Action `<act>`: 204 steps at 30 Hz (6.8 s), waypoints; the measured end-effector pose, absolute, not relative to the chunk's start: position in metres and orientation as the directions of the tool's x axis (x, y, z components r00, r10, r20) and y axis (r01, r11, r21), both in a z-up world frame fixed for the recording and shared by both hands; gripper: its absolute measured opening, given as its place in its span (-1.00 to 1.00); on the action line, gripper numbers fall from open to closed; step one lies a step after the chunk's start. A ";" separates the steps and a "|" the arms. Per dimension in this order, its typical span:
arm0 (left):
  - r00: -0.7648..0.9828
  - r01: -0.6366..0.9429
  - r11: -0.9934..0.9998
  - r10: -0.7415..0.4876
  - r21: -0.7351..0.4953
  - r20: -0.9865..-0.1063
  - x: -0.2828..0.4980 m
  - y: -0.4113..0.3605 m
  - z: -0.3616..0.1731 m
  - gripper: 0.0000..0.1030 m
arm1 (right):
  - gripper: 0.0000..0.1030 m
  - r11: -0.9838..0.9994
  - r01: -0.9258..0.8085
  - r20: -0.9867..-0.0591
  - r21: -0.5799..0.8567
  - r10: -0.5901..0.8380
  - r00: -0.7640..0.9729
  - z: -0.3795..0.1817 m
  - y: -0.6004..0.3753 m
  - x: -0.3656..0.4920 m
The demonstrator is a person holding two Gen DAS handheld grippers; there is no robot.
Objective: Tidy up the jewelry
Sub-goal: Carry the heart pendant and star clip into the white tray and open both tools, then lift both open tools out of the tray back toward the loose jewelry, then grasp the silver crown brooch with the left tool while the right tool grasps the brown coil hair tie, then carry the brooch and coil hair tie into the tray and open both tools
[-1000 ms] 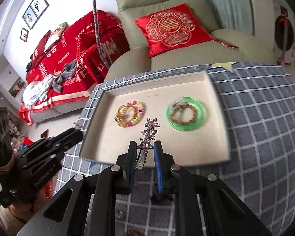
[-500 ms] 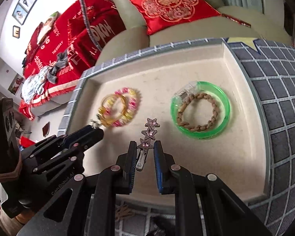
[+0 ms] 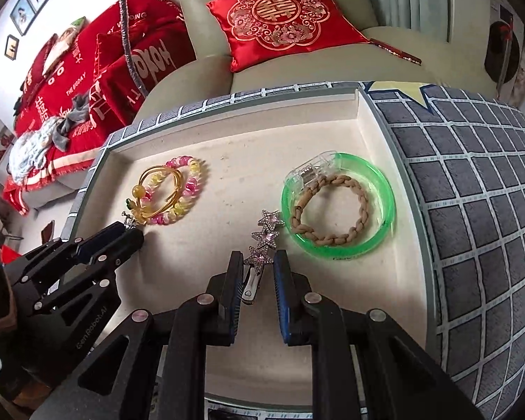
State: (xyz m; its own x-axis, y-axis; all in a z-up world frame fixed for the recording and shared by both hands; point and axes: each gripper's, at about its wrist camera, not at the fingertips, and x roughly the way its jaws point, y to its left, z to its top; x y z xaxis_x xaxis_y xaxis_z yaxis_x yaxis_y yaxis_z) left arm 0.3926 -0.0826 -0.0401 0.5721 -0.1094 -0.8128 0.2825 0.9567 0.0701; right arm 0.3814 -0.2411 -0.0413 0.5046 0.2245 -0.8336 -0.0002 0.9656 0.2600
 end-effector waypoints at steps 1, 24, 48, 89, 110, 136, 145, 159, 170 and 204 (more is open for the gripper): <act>0.572 0.283 0.957 -0.112 0.067 -0.813 0.392 -0.082 -0.040 -0.37 | -0.59 0.962 0.004 -0.832 0.273 0.234 0.502 -0.041 -0.242 0.382; 0.632 0.212 0.974 -0.077 0.077 -0.771 0.387 -0.076 -0.032 -0.32 | 0.24 0.868 0.076 -0.712 0.491 0.349 0.609 -0.002 -0.279 0.319; 0.695 0.219 0.975 -0.132 0.033 -0.706 0.320 -0.047 0.010 1.00 | 1.00 0.900 0.057 -0.666 0.432 0.275 0.694 0.024 -0.272 0.258; 0.536 0.417 0.908 -0.209 0.041 -0.818 0.222 -0.054 -0.053 1.00 | 0.99 0.937 0.090 -0.819 0.338 0.246 0.519 -0.034 -0.247 0.147; 0.543 0.384 0.924 -0.229 -0.004 -0.808 0.230 -0.064 -0.054 0.81 | 0.38 0.978 -0.026 -0.842 0.206 0.191 0.505 -0.045 -0.209 0.159; 0.530 0.417 0.906 -0.308 -0.073 -0.790 0.208 -0.055 -0.034 -0.37 | -0.75 0.982 -0.022 -0.834 0.189 0.173 0.524 -0.031 -0.212 0.144; 0.565 0.358 0.926 -0.319 -0.122 -0.761 0.209 -0.030 -0.008 -0.37 | -0.74 0.964 0.015 -0.803 0.264 0.211 0.558 -0.011 -0.235 0.146; 0.617 0.304 0.942 -0.307 -0.140 -0.725 0.251 -0.017 0.024 -0.37 | -0.74 0.963 0.004 -0.761 0.269 0.210 0.614 0.039 -0.253 0.207; 0.648 0.300 0.947 -0.290 -0.114 -0.705 0.313 -0.032 0.048 -0.37 | -0.74 0.978 -0.001 -0.773 0.207 0.164 0.612 0.052 -0.246 0.282; 0.624 0.223 0.973 -0.104 0.049 -0.775 0.383 -0.070 -0.038 -0.37 | -0.74 0.993 0.053 -0.841 0.109 0.064 0.538 -0.033 -0.238 0.373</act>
State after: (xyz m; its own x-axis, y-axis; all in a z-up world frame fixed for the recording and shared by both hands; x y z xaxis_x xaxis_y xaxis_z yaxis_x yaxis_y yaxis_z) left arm 0.3827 -0.0702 -0.0381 0.6239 -0.1041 -0.7745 0.2234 0.9735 0.0492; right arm 0.3727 -0.2377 -0.0334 0.5375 0.0637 -0.8408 0.0533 0.9926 0.1092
